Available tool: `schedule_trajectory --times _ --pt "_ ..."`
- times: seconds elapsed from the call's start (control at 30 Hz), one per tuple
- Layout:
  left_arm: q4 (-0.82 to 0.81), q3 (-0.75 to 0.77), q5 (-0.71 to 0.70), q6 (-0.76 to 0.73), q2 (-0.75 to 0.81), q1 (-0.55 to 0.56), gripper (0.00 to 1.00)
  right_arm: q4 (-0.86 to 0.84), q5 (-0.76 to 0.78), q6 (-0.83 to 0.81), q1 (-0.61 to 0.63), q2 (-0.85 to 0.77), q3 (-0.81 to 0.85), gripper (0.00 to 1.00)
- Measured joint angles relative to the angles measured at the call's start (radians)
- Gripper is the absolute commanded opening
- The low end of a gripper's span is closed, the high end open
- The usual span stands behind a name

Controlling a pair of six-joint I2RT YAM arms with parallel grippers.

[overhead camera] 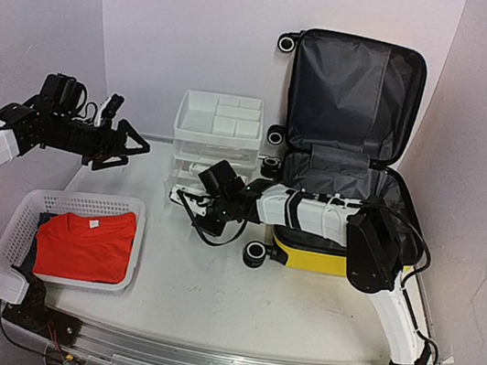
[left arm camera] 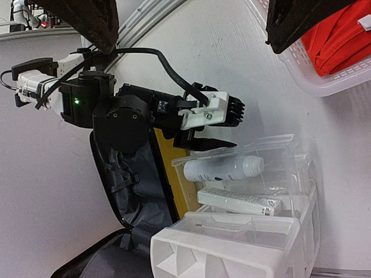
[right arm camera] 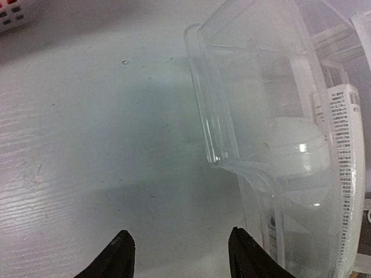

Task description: Open, take out, and arrange the luggage

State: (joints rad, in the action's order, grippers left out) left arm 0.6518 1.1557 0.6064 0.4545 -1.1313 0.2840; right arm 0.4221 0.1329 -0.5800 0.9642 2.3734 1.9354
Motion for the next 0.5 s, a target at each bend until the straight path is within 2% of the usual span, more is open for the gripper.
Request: schedule_trajectory --times 0.1,0.2,0.37,0.5 --pt "0.0 -0.013 0.0 0.006 0.021 0.0 0.88 -0.023 0.034 -0.017 -0.005 0.016 0.038 0.59" --pt "0.001 -0.038 0.0 0.017 0.04 0.0 0.88 -0.045 0.059 -0.031 -0.012 0.021 0.063 0.66" --pt "0.002 -0.071 -0.008 0.023 0.067 0.0 0.87 -0.073 0.086 -0.042 -0.029 0.036 0.108 0.66" --pt "-0.005 -0.066 -0.04 0.026 0.048 0.0 0.87 -0.107 0.063 -0.042 -0.048 0.029 0.082 0.67"
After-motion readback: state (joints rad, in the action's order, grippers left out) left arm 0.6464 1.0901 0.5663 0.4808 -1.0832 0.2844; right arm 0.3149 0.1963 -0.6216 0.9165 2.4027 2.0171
